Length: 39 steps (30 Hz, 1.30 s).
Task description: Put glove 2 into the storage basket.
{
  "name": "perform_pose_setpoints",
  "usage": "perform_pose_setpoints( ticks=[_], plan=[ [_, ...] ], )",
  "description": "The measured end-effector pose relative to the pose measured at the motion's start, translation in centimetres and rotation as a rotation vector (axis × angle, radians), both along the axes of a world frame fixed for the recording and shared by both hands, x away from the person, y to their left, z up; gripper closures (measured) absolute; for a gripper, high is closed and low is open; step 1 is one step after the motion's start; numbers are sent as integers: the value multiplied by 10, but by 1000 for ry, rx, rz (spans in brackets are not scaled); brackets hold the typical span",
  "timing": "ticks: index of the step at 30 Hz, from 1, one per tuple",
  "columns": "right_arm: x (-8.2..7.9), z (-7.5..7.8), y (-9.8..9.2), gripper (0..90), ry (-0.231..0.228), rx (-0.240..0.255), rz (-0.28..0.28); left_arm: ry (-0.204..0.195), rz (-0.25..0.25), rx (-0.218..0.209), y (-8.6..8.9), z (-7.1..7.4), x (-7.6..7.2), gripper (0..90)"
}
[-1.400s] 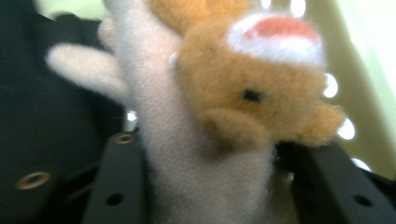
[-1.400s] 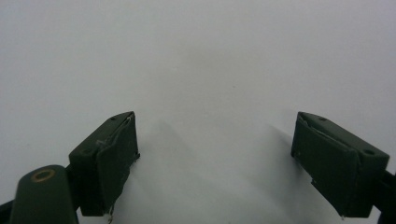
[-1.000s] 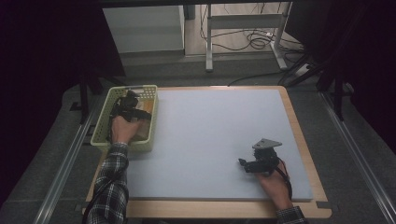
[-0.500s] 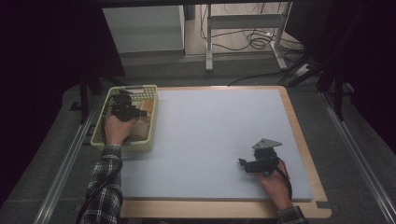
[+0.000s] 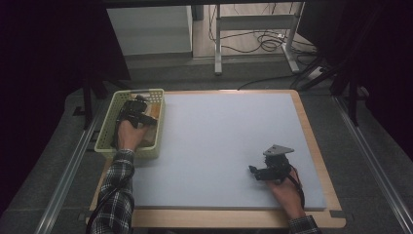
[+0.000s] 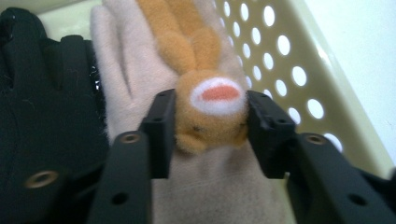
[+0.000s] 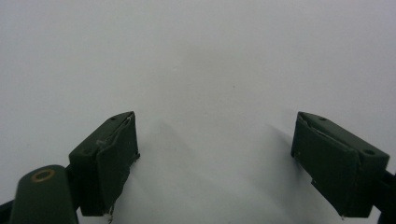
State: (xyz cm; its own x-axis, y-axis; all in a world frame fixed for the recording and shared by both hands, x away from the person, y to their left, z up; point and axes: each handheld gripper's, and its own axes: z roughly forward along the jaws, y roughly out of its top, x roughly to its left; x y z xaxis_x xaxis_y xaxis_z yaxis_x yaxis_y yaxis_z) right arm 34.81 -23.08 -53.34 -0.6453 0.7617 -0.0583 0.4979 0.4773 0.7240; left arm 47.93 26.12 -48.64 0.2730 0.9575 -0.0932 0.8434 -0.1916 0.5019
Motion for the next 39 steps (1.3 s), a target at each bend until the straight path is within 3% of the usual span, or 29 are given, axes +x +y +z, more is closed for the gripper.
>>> perform_pose_setpoints(
  ticks=[5, 7, 8, 9, 13, 14, 15, 18, 27, 39],
  plan=[
    [0, 0, 0, 142, 0, 0, 0, -21, 35, -92, 2, 9, -3, 652],
    [0, 0, 0, 143, 0, 0, 0, -7, 36, -128, 4, 11, -2, 638],
    [0, 0, 0, 142, 0, 0, 0, 4, 28, -124, 4, 10, -2, 638],
    [0, 0, 0, 142, 0, 0, 0, 3, 28, -108, 3, 9, -2, 620],
    [0, 0, 0, 142, -1, -1, 0, -18, 38, -144, 9, 7, -4, 544],
    [0, 0, 0, 143, -1, 0, 0, -28, 44, -155, 11, 8, -5, 455],
    [0, 0, 0, 142, -1, 0, 0, -39, 47, -163, 13, 9, -7, 426],
    [0, 0, 0, 142, -1, -1, 0, -83, 50, -159, 17, 15, -11, 360],
    [0, 0, 0, 142, -1, -1, 0, -152, 16, -120, 21, 22, -23, 191],
    [0, 0, 0, 142, 0, -1, -2, -213, -49, -150, 23, 25, -43, 74]
  ],
)
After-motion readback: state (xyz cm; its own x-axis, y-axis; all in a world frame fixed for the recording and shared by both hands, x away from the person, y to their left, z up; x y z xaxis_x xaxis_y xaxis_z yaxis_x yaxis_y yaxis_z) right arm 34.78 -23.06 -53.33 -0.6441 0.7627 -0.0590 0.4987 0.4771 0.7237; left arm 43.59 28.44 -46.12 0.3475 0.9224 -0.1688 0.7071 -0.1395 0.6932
